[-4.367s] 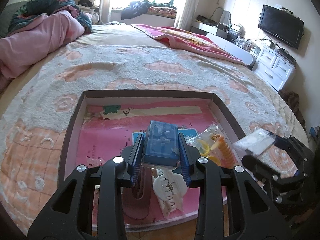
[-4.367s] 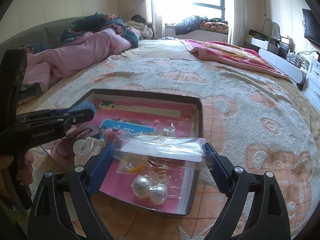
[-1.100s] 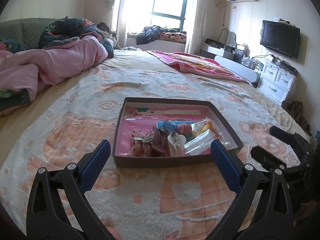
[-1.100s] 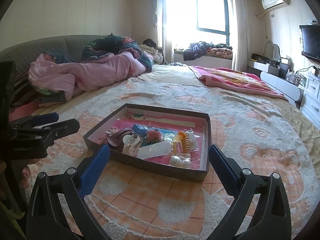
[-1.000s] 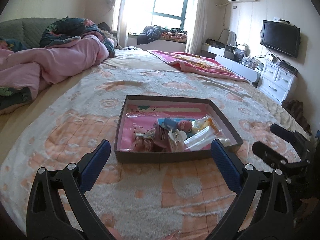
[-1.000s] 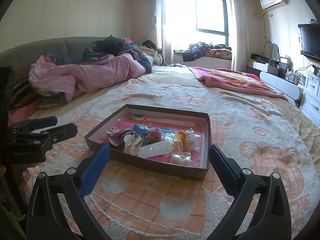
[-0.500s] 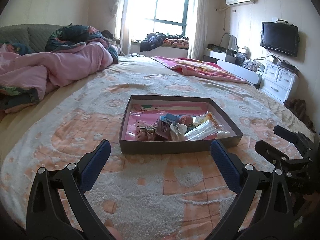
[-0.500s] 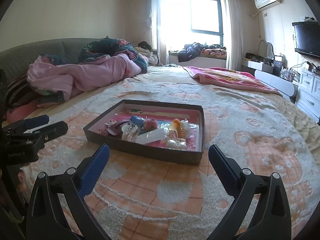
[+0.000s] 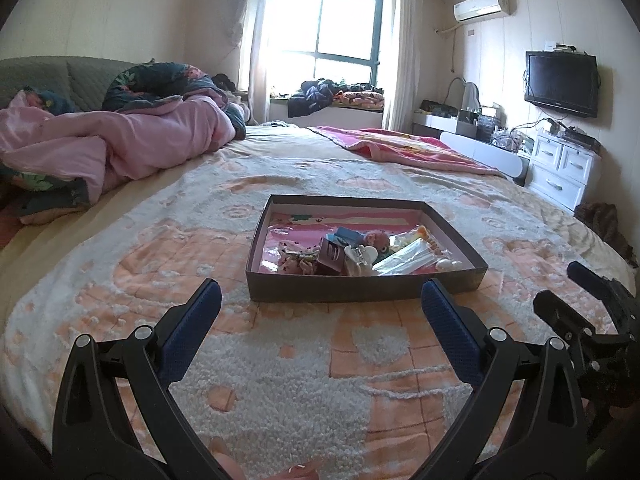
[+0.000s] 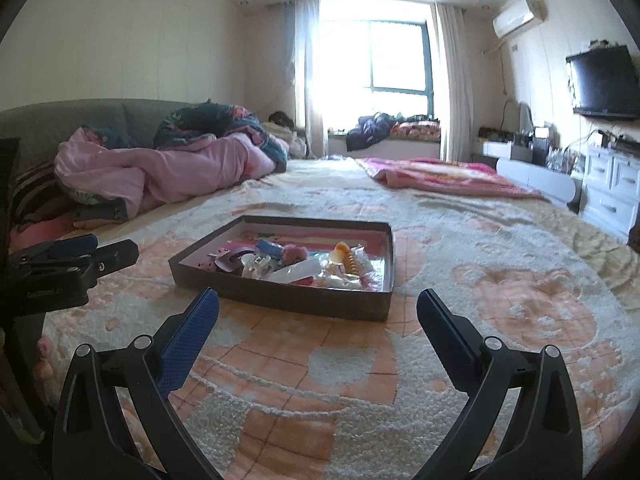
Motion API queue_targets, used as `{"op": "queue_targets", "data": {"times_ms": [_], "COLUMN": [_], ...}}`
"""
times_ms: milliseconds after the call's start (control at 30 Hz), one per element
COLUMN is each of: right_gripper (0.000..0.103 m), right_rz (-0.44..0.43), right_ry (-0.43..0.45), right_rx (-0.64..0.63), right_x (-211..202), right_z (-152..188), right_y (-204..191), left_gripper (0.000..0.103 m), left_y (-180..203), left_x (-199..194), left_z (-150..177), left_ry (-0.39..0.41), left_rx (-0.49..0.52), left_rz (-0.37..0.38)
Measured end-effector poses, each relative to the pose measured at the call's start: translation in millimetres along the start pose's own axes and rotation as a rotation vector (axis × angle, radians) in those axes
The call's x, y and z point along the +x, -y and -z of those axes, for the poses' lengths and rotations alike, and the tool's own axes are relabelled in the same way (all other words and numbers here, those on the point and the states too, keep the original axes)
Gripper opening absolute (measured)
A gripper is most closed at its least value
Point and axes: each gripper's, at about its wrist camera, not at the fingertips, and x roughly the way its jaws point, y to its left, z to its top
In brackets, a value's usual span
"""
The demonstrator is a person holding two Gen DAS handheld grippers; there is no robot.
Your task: Organize jewelry
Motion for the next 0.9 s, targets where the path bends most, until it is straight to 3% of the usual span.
{"op": "queue_targets", "data": {"times_ms": [367, 733, 900], "right_gripper": [0.097, 0.097, 0.097], "right_rz": [0.026, 0.063, 0.072], "right_ry": [0.024, 0.117, 0.108], "right_rx": [0.023, 0.038, 0.048], "right_x": [-6.4, -11.5, -4.8], "right_z": [8.9, 12.5, 16.6], "right_y": [1.0, 6.1, 11.9], "left_gripper": [0.092, 0.092, 0.092], "left_y": [4.7, 3.0, 3.0], "left_x": [-9.7, -8.8, -7.0], "left_z": [8.4, 11.7, 13.7], "left_ry": [0.036, 0.077, 0.083], "left_rx": [0.025, 0.032, 0.031], "left_rz": [-0.019, -0.028, -0.023]}}
